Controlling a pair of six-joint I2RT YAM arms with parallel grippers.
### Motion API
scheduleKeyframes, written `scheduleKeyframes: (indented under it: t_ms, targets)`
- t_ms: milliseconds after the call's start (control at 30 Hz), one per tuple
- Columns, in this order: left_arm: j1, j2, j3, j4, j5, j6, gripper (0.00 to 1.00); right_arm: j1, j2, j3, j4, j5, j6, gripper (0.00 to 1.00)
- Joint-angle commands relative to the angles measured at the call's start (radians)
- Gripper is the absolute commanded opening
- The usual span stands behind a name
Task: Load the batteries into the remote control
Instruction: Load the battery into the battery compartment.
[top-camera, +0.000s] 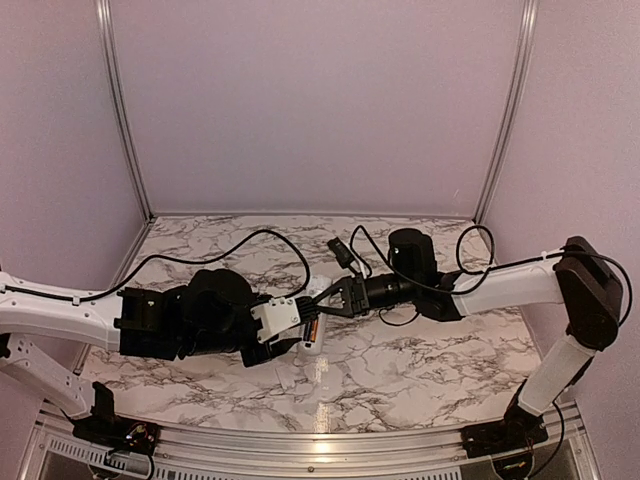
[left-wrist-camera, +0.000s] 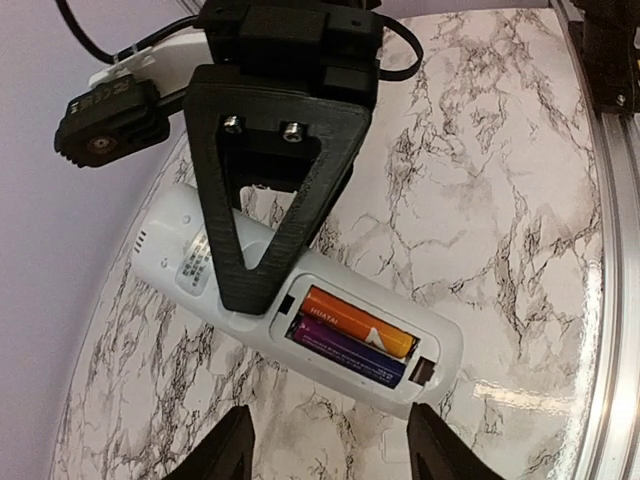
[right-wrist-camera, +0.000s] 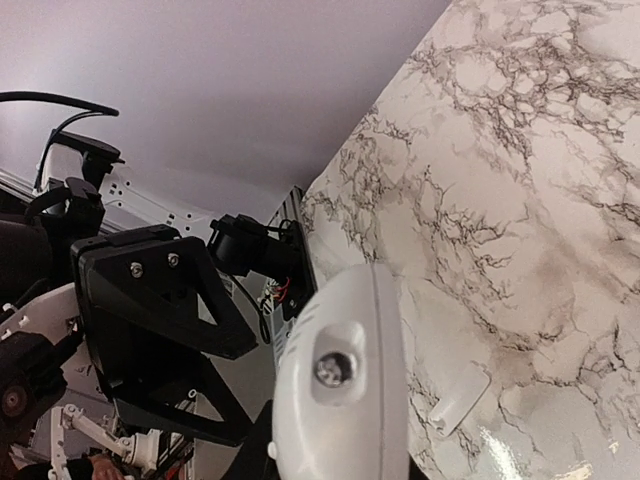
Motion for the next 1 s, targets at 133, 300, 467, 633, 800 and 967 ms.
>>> scheduleKeyframes:
  t_ms: [133,300,467,633,800,967]
  targets:
    - [0.062,-0.175,-0.107,0.163,0.066,-0.325,0.77,-0.018,-0.087,0.005,0.014,0.020,-0.123,0.00]
    - [0.143,-0.154,-0.150,0.263,0.244,-0.544,0.79,-0.018,-0.131,0.005,0.035,0.022,-0.139,0.00]
    - [0.168,-0.085,-0.140,0.346,0.360,-0.639,0.78,-0.013,-0.150,0.006,0.036,0.023,-0.149,0.00]
    - [0.169,-0.017,-0.114,0.408,0.421,-0.677,0.75,0.003,-0.146,0.011,0.024,0.035,-0.163,0.00]
    - [0.168,0.051,-0.082,0.419,0.421,-0.713,0.69,0.021,-0.145,0.024,0.023,0.043,-0.166,0.00]
    - [0.187,0.066,-0.088,0.435,0.405,-0.746,0.60,0.027,-0.152,0.030,0.023,0.033,-0.163,0.00]
